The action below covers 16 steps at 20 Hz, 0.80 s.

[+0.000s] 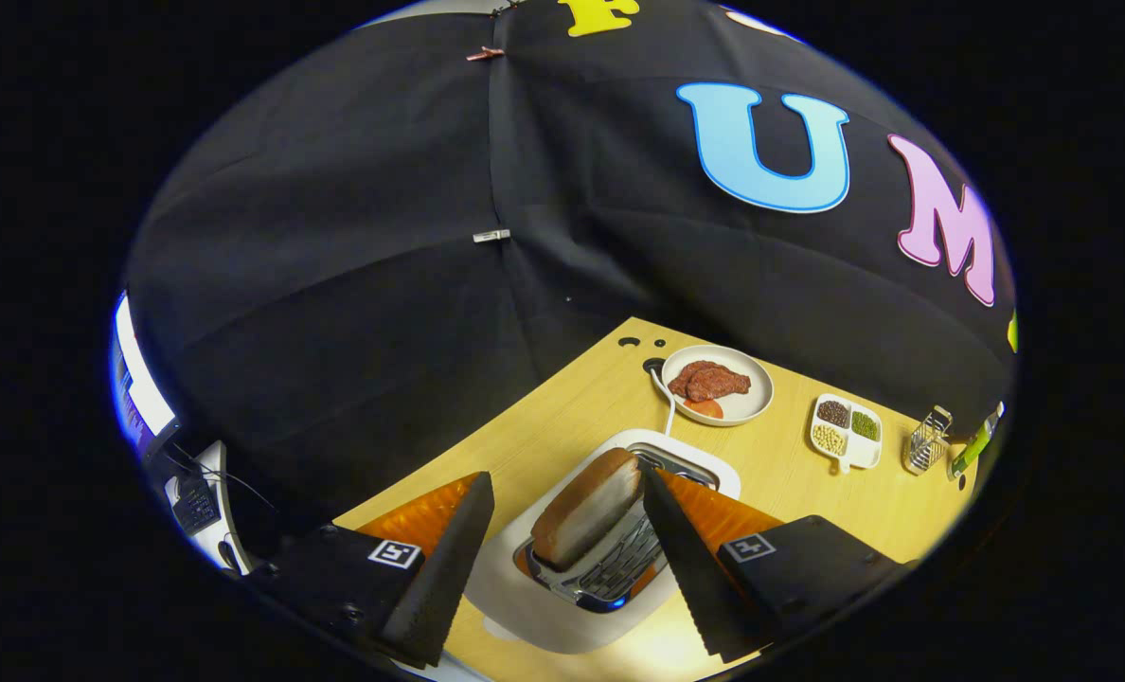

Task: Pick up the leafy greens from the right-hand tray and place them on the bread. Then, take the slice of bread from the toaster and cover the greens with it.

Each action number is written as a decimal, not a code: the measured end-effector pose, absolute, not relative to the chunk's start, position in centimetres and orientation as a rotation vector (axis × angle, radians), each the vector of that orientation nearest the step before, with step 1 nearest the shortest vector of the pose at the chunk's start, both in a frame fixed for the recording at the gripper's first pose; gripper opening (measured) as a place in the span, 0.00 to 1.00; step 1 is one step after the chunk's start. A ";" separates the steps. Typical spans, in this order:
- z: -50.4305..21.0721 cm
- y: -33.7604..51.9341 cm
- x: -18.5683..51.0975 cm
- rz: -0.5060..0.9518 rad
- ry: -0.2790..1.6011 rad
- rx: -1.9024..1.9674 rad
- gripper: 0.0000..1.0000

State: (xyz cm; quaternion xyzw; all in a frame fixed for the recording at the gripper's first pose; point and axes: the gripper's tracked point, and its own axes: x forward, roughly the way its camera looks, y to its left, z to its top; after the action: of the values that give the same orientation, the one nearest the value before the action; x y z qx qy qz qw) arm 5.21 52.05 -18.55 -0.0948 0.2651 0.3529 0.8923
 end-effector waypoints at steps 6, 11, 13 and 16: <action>-21.5 52.3 5.7 0.704 0.620 -0.223 0.85; -22.3 52.3 6.1 0.687 0.652 -0.211 0.62; -22.3 52.1 6.2 0.688 0.658 -0.211 0.48; -22.6 51.1 6.5 0.650 0.712 -0.139 0.25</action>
State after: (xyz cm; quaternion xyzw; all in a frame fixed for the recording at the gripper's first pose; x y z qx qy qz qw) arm 6.48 51.11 -22.56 -0.0667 0.3422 0.3122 0.8837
